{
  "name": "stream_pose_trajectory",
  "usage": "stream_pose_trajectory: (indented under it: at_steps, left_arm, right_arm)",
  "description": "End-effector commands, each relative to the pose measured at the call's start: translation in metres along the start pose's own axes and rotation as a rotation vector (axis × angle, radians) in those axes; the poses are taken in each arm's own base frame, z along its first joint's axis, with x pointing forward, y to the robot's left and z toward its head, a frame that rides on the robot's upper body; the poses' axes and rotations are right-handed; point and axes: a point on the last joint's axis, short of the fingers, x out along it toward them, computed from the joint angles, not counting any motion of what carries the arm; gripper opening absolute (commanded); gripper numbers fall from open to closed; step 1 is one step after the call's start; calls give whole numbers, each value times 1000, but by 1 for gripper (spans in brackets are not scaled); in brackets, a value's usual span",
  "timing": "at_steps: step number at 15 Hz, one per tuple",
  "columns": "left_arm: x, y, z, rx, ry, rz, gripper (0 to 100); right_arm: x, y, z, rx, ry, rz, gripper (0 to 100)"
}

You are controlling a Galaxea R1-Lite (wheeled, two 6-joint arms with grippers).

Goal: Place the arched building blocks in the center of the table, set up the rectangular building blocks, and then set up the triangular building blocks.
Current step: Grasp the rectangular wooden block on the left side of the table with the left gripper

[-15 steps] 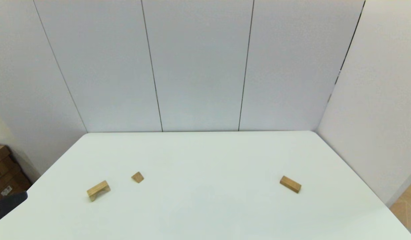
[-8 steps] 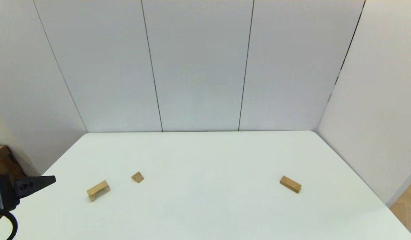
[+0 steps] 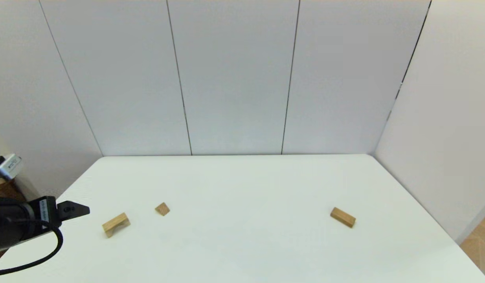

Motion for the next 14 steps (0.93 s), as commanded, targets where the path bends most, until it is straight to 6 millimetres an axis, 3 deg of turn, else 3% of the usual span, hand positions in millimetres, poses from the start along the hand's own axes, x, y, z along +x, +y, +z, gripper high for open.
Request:
stream_pose_trajectory:
  at_steps: [1,6,10,14]
  left_arm:
    - [39,4,13,-30,48,48,100]
    - [81,22,26,12,98,113,100]
    - [89,42,30,159,141,150,100]
    - [99,44,31,297,253,148,100]
  right_arm:
    - [0,0,0,0,-1,1,100]
    - [0,0,0,0,-1,1,100]
    - [0,0,0,0,-1,1,100]
    - [0,0,0,0,-1,1,100]
